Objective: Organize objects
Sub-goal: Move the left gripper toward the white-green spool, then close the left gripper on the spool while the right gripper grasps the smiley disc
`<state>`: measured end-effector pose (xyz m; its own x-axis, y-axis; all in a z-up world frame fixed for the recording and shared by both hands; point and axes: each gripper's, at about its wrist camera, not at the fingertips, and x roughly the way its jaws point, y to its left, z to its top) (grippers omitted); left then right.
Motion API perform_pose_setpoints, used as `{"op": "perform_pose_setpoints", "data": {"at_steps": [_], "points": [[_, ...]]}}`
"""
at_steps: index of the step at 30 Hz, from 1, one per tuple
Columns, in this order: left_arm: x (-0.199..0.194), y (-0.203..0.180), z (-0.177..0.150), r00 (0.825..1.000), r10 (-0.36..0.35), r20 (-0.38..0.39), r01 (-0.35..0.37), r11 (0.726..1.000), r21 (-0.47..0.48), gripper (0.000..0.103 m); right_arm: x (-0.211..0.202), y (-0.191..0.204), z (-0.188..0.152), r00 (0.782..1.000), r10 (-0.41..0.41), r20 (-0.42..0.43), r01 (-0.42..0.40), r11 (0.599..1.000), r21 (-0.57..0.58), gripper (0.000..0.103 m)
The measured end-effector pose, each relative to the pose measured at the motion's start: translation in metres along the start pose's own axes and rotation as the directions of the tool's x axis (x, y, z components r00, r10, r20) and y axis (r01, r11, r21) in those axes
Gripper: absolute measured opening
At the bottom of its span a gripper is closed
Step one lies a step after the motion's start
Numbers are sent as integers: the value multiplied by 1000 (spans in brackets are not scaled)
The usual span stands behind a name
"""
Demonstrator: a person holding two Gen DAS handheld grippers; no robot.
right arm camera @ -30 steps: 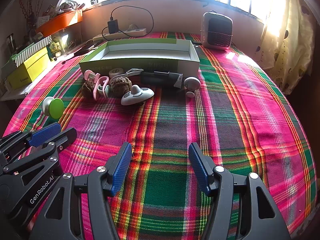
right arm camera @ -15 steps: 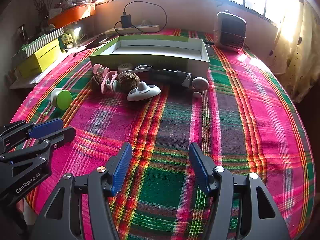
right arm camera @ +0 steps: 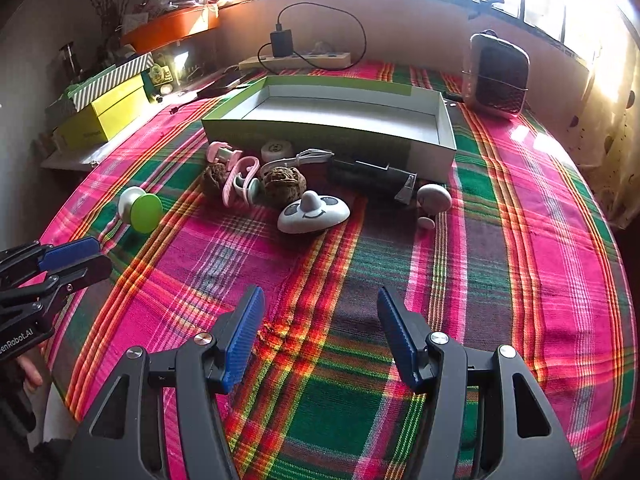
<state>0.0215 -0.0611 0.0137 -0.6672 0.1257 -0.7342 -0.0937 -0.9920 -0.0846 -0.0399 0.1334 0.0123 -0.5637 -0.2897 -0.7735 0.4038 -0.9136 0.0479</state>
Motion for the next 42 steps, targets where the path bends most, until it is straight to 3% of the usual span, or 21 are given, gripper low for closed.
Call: {"op": "perform_pose_setpoints", "data": {"at_steps": [6, 22, 28, 33, 42], "points": [[17, 5, 15, 999, -40, -23, 39, 999, -33, 36, 13, -2, 14, 1000, -8, -23, 8, 1000, 5, 60], [42, 17, 37, 998, -18, -56, 15, 999, -39, 36, 35, 2, 37, 999, -27, -26, 26, 999, -46, 60], [46, 22, 46, 996, -73, -55, 70, 996, -46, 36, 40, 2, 41, 999, -17, -27, 16, 998, -58, 63], [54, 16, 54, 995, -66, -69, 65, 998, -6, 36, 41, 3, 42, 1000, -15, -27, 13, 998, -60, 63], [66, 16, 63, 995, -46, -90, 44, 999, -19, 36, 43, 0, 46, 999, -30, -27, 29, 999, -37, 63]]}}
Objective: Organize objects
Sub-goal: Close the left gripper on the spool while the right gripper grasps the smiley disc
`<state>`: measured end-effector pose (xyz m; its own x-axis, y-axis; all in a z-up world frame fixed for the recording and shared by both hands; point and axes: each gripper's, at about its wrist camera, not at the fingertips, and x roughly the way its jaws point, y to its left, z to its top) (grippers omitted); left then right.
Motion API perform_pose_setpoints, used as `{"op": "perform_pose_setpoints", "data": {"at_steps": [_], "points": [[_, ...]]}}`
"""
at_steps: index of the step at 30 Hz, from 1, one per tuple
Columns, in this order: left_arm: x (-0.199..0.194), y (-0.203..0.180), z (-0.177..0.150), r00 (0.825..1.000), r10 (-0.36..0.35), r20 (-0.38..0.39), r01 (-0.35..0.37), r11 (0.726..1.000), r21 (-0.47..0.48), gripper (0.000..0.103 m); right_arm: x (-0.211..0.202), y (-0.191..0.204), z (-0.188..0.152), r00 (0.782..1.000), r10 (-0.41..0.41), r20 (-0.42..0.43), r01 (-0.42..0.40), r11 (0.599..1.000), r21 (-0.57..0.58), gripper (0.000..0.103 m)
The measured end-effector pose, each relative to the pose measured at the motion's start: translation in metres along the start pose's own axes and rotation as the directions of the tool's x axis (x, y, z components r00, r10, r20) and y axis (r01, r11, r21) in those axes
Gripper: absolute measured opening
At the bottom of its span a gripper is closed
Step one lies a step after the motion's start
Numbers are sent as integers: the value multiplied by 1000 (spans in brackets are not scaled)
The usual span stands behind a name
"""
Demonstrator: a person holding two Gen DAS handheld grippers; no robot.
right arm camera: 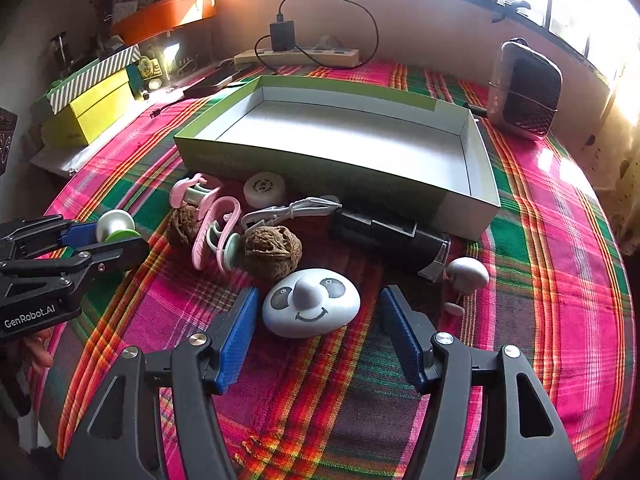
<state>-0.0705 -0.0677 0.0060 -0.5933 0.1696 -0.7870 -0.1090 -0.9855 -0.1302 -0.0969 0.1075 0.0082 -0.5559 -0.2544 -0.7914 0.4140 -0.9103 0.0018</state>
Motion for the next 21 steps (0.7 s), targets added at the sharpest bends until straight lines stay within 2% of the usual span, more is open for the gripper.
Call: {"op": "perform_pose_setpoints", "data": {"at_steps": [9, 11, 14, 21], "points": [[2, 5, 4, 1000, -2, -5, 1, 999, -38, 34, 0, 0, 0, 1000, -4, 1, 4, 1000, 1, 63], [2, 5, 4, 1000, 6, -4, -6, 999, -43, 32, -1, 0, -1, 1000, -6, 3, 6, 1000, 4, 60], [3, 5, 4, 1000, 8, -4, -8, 999, -40, 32, -2, 0, -1, 1000, -7, 8, 7, 1000, 1, 49], [3, 6, 5, 1000, 16, -1, -16, 999, -46, 31, -3, 1, -2, 1000, -5, 8, 5, 1000, -2, 49]]}}
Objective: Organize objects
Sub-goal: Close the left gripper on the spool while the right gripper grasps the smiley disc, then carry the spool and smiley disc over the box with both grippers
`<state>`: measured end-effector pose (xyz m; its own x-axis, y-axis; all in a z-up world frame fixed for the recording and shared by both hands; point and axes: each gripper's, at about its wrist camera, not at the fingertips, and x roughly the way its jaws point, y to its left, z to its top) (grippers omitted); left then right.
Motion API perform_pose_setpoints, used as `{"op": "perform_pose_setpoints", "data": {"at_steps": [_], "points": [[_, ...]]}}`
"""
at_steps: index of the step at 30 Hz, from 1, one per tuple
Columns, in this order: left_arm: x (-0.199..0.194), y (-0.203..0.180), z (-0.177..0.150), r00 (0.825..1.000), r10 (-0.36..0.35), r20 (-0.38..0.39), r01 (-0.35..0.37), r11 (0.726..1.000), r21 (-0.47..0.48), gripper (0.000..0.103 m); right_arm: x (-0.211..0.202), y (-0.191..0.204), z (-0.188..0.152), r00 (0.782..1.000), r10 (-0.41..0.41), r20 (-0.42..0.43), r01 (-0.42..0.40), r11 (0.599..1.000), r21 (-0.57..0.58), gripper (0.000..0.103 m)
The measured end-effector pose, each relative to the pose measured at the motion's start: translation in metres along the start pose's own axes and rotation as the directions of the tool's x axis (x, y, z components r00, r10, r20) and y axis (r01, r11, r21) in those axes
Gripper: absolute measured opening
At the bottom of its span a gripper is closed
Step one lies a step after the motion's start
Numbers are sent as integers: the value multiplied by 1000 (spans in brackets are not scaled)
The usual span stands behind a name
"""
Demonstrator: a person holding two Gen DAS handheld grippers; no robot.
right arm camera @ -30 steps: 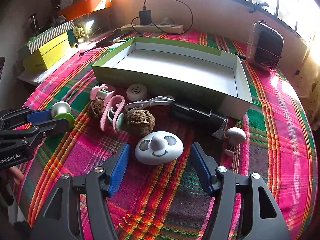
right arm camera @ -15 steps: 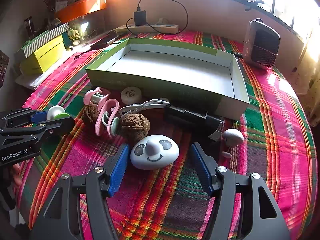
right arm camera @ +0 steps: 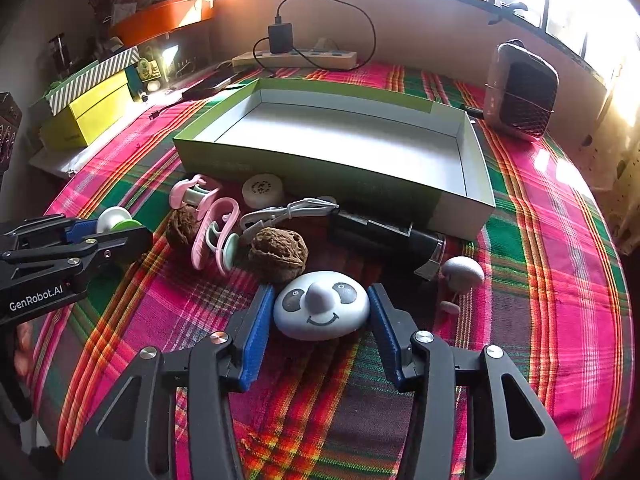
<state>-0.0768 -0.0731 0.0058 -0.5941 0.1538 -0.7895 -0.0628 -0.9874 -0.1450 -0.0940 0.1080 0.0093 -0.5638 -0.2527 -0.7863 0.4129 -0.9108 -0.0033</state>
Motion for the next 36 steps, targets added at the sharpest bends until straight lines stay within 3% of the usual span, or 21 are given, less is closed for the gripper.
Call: {"op": "perform_pose_setpoints", "data": {"at_steps": [21, 36], "points": [[-18, -13, 12, 999, -18, 45, 17, 1000, 21, 31, -17, -1, 7, 999, 32, 41, -33, 999, 11, 48], [-18, -26, 47, 996, -43, 76, 39, 998, 44, 31, -33, -12, 31, 995, 16, 93, -18, 1000, 26, 48]]}}
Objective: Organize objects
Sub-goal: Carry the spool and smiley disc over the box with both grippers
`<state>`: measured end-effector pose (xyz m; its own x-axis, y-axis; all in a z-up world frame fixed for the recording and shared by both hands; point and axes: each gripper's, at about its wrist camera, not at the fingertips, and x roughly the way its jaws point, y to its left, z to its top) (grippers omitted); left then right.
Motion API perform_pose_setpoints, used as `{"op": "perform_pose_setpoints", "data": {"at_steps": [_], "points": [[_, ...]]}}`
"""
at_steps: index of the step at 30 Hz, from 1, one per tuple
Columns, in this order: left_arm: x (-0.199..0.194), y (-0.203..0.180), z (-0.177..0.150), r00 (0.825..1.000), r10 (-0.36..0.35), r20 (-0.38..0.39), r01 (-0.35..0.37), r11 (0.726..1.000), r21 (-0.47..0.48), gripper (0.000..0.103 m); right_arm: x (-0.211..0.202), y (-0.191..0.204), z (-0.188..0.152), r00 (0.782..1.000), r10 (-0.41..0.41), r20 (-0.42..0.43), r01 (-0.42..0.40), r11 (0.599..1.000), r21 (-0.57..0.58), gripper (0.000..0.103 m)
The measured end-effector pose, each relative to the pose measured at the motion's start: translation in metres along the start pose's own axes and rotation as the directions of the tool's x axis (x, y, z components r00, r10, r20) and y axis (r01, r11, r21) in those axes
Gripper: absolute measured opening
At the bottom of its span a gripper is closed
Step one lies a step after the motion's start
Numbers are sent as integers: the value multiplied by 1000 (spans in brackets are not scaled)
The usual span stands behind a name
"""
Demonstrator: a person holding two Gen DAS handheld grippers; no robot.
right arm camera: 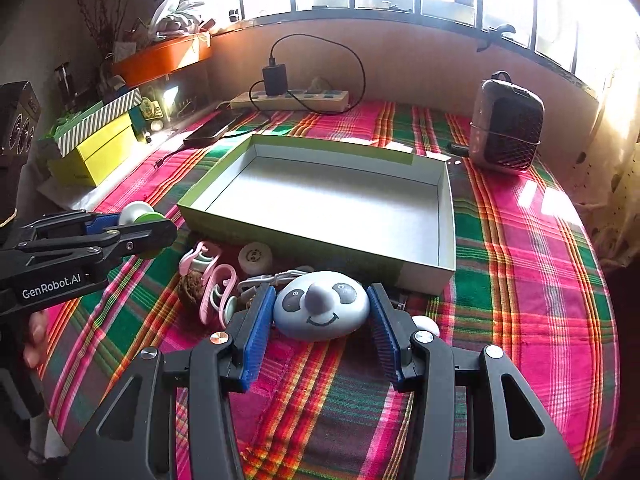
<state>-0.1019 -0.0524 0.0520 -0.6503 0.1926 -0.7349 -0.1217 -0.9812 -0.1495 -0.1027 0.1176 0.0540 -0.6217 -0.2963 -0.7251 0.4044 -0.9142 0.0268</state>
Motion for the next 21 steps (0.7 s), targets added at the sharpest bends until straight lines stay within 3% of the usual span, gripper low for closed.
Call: {"op": "perform_pose_setpoints", "data": {"at_steps": [21], "points": [[52, 1, 59, 1000, -2, -18, 3, 1000, 11, 31, 41, -34, 62, 999, -40, 0, 40, 999, 37, 48]]}}
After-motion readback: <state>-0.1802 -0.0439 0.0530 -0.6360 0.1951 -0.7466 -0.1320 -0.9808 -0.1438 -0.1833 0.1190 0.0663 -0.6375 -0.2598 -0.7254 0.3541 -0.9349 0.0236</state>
